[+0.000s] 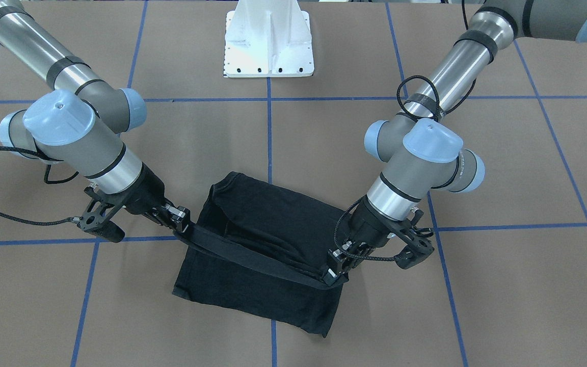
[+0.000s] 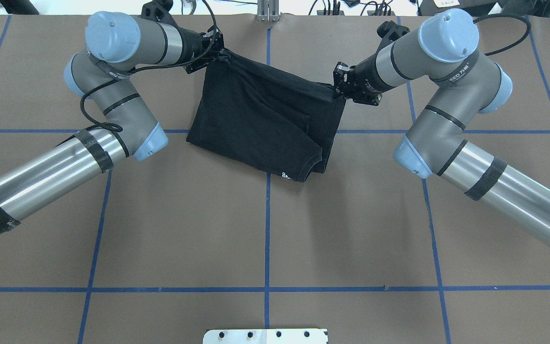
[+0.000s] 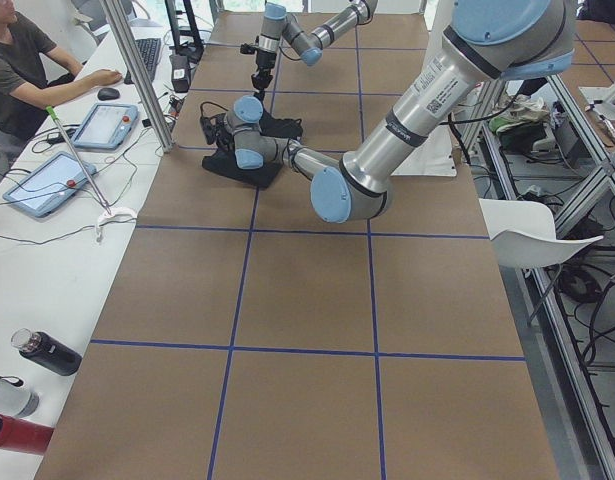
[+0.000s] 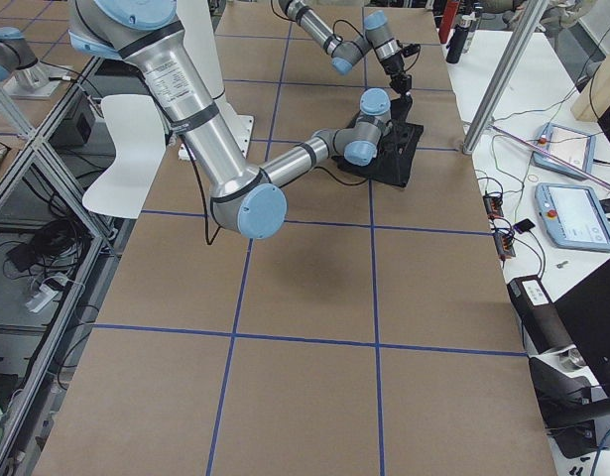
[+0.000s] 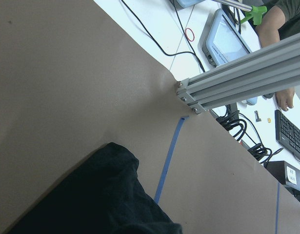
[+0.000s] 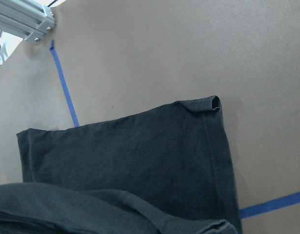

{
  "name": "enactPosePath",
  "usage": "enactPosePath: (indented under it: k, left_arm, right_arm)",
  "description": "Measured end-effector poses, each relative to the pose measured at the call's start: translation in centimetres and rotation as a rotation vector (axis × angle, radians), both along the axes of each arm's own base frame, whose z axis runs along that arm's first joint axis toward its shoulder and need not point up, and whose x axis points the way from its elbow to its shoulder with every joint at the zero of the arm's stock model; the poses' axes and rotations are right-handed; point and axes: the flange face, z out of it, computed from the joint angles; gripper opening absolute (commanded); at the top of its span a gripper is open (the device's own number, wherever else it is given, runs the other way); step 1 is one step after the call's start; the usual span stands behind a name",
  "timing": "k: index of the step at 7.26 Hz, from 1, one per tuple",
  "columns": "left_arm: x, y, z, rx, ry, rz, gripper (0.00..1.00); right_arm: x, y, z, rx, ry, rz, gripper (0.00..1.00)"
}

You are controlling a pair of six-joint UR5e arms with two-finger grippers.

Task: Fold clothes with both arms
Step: 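Lay the held corners onto the shirt's far edge with both grippers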

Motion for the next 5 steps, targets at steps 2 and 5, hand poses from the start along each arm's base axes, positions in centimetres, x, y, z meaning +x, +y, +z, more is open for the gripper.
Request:
enactPosePath:
  k: [2, 5]
  left_arm:
    - [1.1, -0.9, -0.4, -0.005, -0.007, -0.012, 0.41]
    - [2.5, -0.8, -1.9, 0.004, -0.002, -0.018, 1.00]
  right_arm:
    - [-0.2, -0.2, 0.7, -0.010, 0.009, 0.000, 0.11]
    - [-0.3, -0.3, 0.4, -0.011, 0.007, 0.003, 0.99]
